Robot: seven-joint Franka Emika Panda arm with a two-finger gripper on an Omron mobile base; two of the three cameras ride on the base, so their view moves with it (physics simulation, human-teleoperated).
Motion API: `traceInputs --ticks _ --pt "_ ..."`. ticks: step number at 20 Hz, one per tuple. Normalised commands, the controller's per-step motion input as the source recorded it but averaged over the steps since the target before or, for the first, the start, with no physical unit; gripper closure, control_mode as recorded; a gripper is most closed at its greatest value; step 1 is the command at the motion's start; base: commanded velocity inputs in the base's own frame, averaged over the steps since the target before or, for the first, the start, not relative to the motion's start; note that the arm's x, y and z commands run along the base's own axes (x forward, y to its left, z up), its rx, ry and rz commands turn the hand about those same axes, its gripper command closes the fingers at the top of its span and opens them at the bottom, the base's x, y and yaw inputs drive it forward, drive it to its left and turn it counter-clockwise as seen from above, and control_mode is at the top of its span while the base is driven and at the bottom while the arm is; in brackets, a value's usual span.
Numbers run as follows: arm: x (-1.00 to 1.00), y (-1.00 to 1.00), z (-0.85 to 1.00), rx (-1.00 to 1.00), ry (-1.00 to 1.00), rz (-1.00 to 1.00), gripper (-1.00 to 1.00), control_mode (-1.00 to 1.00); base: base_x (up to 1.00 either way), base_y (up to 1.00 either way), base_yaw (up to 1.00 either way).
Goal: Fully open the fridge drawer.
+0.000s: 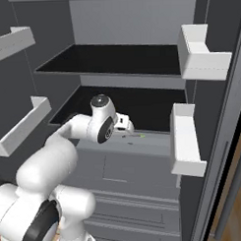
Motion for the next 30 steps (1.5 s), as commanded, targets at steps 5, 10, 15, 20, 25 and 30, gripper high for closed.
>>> traceInputs --ticks 5,10,15,20,25,30 --pt "0.37 0.0 -0.15 0.0 0.0 0.0 -1.0 -1.0 0.0 0.0 0.0" --pt "0.27 -0.02 -0.2 0.01 0.0 -0.01 -1.0 -1.0 0.0 0.0 0.0" --pt "0.1 -0.06 -0.18 0.06 0.0 -0.04 -1.0 -1.0 0.0 0.0 0.0" --pt "-0.24 -0.19 -0.36 0.04 0.0 -0.07 -1.0 -1.0 0.0 0.0 0.0" --pt "-0.66 -0.35 -0.66 0.0 0.0 -0.09 -1.0 -1.0 0.0 0.0 0.0" --pt "-0.98 -0.41 -0.7 0.0 0.03 -0.08 -1.0 -1.0 0.0 0.0 0.0"
